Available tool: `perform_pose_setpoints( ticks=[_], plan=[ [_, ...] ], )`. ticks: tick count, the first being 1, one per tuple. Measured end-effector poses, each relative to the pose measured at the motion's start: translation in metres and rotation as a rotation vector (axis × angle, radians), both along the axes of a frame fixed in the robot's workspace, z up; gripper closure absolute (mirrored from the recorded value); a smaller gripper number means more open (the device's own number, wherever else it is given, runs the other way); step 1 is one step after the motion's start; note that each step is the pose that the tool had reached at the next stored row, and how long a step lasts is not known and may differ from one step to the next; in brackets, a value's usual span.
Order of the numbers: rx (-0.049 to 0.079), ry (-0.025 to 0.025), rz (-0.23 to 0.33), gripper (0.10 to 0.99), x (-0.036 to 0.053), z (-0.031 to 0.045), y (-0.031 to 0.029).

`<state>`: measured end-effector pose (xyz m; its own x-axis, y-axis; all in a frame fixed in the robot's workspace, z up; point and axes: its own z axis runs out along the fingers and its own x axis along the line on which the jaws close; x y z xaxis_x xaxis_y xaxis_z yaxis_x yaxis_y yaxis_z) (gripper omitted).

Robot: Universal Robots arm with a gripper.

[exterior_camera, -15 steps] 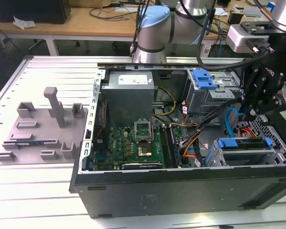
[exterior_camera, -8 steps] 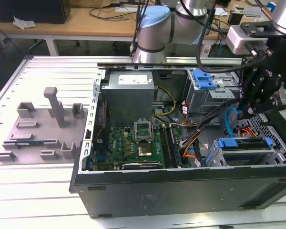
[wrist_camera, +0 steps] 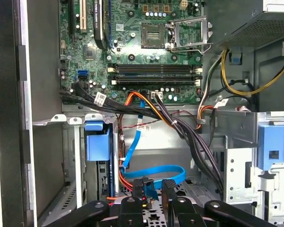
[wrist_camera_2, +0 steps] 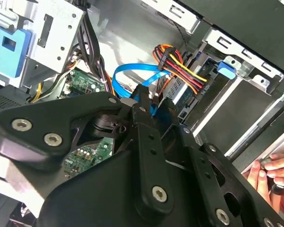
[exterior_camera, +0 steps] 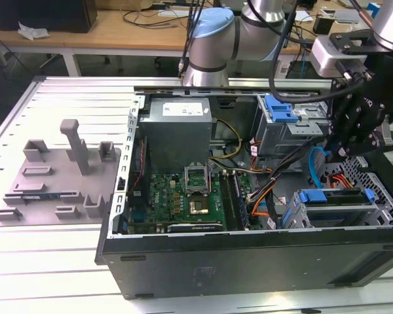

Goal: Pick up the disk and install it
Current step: 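Insert the second disk wire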

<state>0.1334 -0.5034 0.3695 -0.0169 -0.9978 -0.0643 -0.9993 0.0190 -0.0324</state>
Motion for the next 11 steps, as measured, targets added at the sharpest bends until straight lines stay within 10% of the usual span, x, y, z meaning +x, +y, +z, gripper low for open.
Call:
perform_pose_setpoints(
  ticks=[11],
  plan=[
    [-0.002,0.0000,0.000,0.925,-0.0020,-0.0008,0.0000]
  ],
)
